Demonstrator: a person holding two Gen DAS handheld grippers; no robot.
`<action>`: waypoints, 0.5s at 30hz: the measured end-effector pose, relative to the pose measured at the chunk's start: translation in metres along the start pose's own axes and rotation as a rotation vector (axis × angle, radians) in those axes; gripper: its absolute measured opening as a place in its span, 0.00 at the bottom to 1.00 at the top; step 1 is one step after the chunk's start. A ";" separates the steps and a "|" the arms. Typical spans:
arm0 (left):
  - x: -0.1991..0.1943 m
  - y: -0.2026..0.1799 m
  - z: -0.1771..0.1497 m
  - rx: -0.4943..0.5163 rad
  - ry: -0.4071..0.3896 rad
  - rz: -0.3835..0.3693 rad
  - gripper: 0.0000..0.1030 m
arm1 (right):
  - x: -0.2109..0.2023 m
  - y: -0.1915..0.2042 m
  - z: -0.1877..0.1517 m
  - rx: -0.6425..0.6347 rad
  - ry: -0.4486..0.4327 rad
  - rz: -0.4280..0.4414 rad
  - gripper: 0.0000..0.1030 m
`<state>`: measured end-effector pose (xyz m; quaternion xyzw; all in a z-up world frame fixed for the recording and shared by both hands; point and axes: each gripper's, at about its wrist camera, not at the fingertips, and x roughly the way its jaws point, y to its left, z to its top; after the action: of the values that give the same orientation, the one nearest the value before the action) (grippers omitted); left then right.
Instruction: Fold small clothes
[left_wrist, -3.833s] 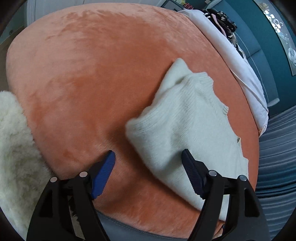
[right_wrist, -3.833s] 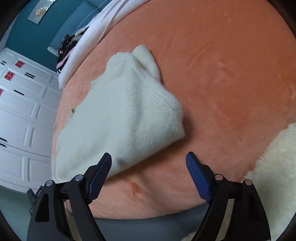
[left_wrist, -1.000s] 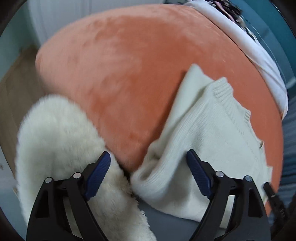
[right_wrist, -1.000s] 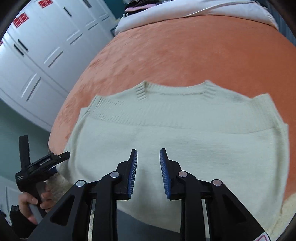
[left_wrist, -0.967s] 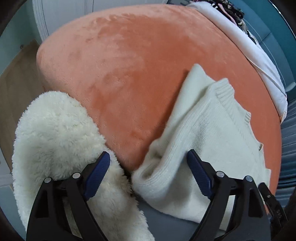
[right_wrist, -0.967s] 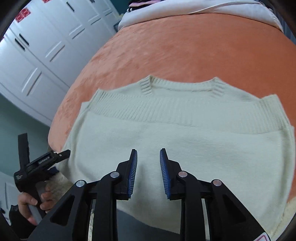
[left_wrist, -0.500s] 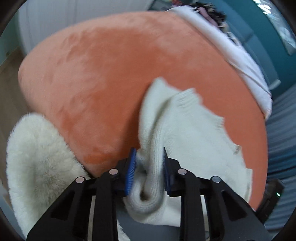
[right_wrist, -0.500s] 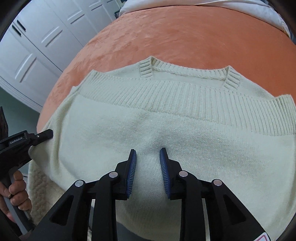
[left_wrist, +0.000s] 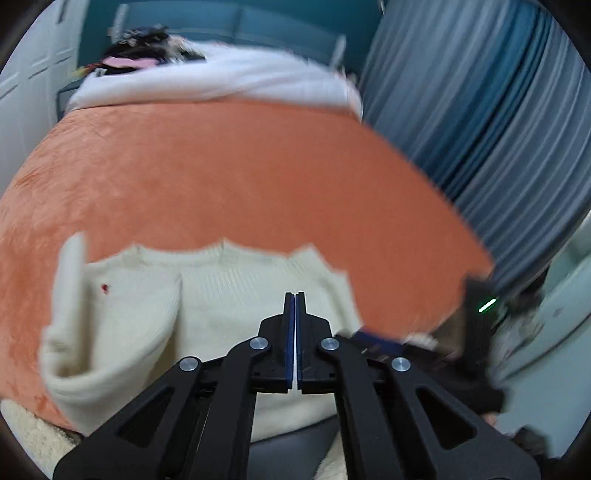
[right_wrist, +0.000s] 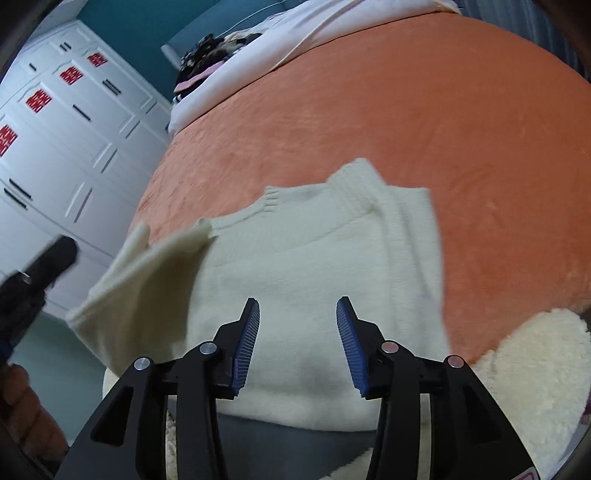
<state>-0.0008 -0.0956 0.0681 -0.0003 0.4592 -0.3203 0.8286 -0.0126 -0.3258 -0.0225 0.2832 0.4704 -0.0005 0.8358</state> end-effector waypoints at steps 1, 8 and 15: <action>0.015 0.001 -0.005 -0.028 0.056 0.000 0.01 | -0.005 -0.011 0.000 0.029 -0.006 -0.020 0.43; -0.026 0.094 -0.052 -0.361 -0.049 0.293 0.72 | -0.008 -0.024 -0.010 0.034 -0.019 -0.045 0.59; -0.087 0.217 -0.126 -0.712 -0.055 0.546 0.81 | 0.037 0.039 -0.014 -0.026 0.151 0.170 0.59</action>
<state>-0.0137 0.1603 -0.0024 -0.1725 0.5019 0.0883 0.8430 0.0076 -0.2768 -0.0391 0.3106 0.5063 0.0980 0.7985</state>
